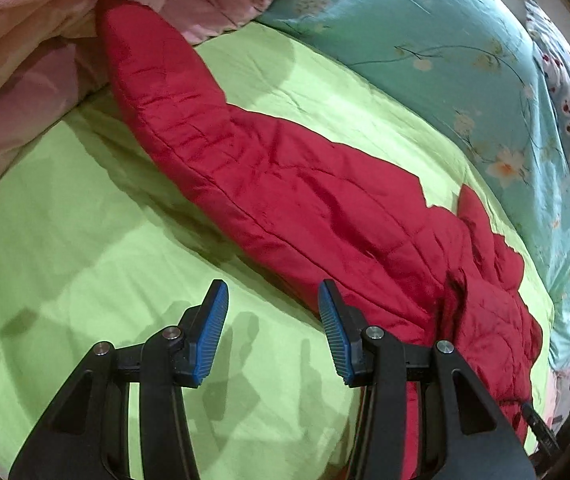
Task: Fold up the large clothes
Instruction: 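Grasp the cuff of the other sleeve with the left tool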
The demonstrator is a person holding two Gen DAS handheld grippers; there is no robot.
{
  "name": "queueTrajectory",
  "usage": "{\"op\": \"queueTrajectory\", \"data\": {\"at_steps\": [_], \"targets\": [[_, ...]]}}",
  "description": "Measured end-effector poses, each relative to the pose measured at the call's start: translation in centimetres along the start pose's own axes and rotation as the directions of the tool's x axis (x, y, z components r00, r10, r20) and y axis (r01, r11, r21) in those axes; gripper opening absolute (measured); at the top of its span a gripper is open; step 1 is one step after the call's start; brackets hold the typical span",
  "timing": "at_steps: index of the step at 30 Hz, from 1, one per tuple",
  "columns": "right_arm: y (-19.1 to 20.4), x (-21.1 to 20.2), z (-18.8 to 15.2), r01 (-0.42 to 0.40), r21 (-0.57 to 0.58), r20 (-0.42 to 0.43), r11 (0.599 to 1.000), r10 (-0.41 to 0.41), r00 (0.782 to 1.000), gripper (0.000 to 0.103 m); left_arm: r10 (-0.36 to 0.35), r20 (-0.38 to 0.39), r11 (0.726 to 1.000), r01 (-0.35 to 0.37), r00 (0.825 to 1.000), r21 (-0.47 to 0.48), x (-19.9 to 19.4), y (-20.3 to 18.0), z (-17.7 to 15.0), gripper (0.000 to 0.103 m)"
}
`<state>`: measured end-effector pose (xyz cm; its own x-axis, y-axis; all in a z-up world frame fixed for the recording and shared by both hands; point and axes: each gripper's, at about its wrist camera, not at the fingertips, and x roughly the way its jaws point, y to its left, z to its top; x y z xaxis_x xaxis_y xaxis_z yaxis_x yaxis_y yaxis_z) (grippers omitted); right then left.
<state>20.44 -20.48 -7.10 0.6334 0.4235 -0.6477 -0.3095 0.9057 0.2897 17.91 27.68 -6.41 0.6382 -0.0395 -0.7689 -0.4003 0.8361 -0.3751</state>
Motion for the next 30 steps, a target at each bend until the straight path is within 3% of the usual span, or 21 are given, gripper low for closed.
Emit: {"op": "queueTrajectory", "data": {"at_steps": [4,10,16,20,21,23,27,30], "targets": [[0.2,0.0,-0.2,-0.009,0.000,-0.005,1.000,0.009,1.000,0.050,0.026,0.009,0.999,-0.026,1.000,-0.021,0.6,1.0,1.2,0.045],[0.9,-0.4,-0.5,-0.013,-0.024,-0.004,1.000,0.013,1.000,0.050,0.127,0.053,0.990,-0.124,0.990,-0.068,1.8,3.1,4.5,0.045],[1.6,-0.5,-0.7,-0.026,-0.039,-0.010,0.999,0.025,1.000,0.050,0.162,0.065,0.982,-0.155,0.985,-0.111,3.7,4.7,7.9,0.045],[1.9,-0.3,-0.9,-0.029,-0.046,-0.021,0.999,0.028,0.999,0.050,0.149,0.058,0.977,-0.137,0.987,-0.164,4.7,5.9,9.4,0.044],[1.9,-0.2,-0.9,-0.029,-0.046,-0.023,0.999,0.028,0.999,0.050,0.150,0.067,0.976,-0.137,0.986,-0.166,4.5,5.9,9.7,0.042],[1.8,-0.1,-1.1,-0.029,-0.043,-0.028,0.999,0.028,0.999,0.050,0.151,0.092,0.980,-0.137,0.984,-0.147,4.0,5.3,9.7,0.016],[1.6,0.1,-1.4,-0.021,-0.036,-0.032,0.999,0.020,0.999,0.050,0.192,0.159,0.981,-0.183,0.968,-0.072,2.6,2.9,9.0,0.009],[1.4,0.1,-1.5,-0.026,-0.027,-0.031,0.999,0.025,0.999,0.050,0.181,0.197,0.983,-0.179,0.964,-0.028,1.4,1.3,8.1,0.008]]}}
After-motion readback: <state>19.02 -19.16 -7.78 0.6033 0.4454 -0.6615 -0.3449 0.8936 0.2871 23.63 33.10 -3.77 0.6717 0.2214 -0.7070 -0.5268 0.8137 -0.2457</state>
